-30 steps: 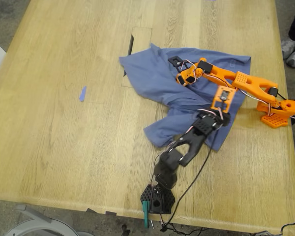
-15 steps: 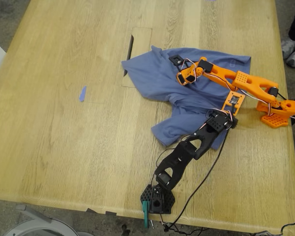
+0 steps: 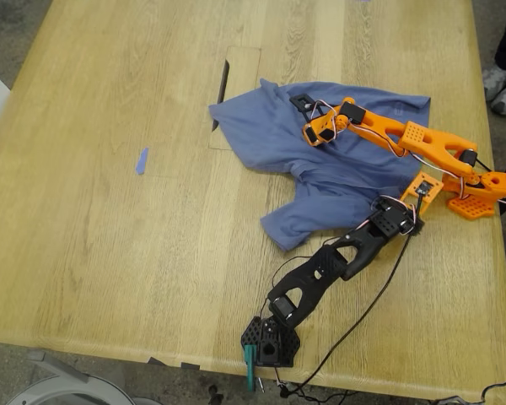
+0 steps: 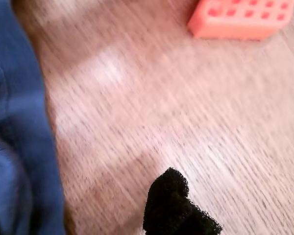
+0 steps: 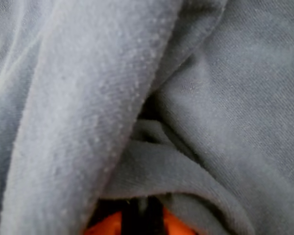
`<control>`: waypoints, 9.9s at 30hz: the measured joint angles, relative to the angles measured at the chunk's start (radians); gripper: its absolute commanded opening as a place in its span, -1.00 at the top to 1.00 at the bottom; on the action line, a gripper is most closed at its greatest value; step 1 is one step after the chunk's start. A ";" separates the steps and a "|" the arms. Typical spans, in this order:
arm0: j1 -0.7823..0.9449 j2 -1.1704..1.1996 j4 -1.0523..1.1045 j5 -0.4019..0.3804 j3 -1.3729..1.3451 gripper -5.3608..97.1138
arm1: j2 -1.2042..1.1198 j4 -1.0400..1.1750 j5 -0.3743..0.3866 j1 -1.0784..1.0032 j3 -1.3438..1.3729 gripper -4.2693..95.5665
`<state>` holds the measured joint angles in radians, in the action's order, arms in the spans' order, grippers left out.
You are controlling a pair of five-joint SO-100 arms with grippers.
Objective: Fold a T-shirt
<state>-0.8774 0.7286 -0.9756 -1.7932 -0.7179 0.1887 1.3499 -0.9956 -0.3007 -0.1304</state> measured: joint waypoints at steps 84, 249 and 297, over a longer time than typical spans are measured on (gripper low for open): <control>0.626 -0.436 -0.747 0.202 1.012 0.90 | 0.465 0.241 -0.044 -0.012 0.018 0.92; 0.018 0.494 -0.443 0.164 1.012 0.90 | 1.672 0.080 -0.135 0.204 0.014 0.92; 0.653 1.690 -0.265 0.144 -0.920 0.90 | 0.954 0.067 -0.112 0.063 0.032 0.92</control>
<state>-0.2240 2.4191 -1.2410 -1.6490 -1.6383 1.1428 1.4174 -1.1075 -0.2378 -0.0982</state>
